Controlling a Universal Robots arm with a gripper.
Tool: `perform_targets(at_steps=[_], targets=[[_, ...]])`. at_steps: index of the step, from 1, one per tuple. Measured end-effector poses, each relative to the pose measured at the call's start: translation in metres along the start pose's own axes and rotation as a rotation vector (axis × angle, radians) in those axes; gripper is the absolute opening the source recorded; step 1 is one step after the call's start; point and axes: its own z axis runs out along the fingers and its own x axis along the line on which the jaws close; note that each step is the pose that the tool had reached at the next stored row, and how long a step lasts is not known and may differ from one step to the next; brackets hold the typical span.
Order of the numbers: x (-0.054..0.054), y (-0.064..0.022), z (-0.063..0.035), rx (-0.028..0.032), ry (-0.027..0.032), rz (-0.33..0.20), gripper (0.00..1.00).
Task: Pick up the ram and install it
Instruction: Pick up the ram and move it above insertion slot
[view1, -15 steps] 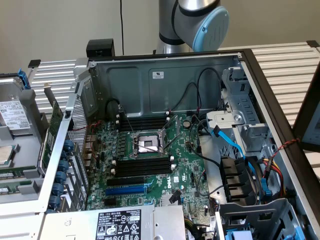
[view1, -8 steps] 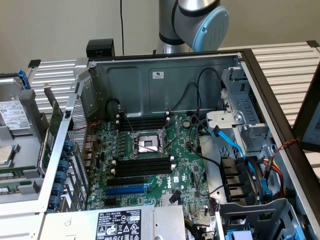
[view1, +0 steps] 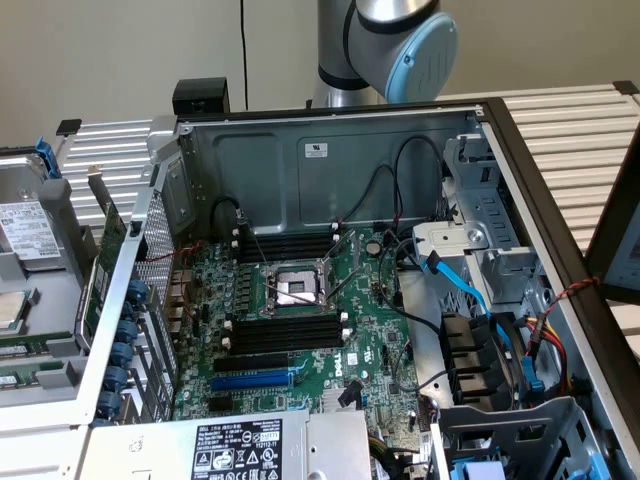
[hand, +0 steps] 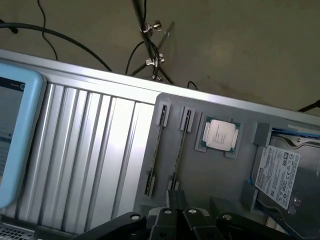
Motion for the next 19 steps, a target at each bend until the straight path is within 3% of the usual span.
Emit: perform_targets(at_steps=[4, 12, 14, 19], targets=[[0.0, 0.0003, 0.0022, -0.0003, 0.0003, 0.021, 0.1], [0.0, 0.0005, 0.0112, -0.005, 0.0018, 0.136, 0.1], [0.0, 0.0005, 0.0137, -0.0075, 0.0018, 0.155, 0.1], [0.001, 0.0009, 0.0182, -0.0203, 0.0007, 0.187, 0.1]])
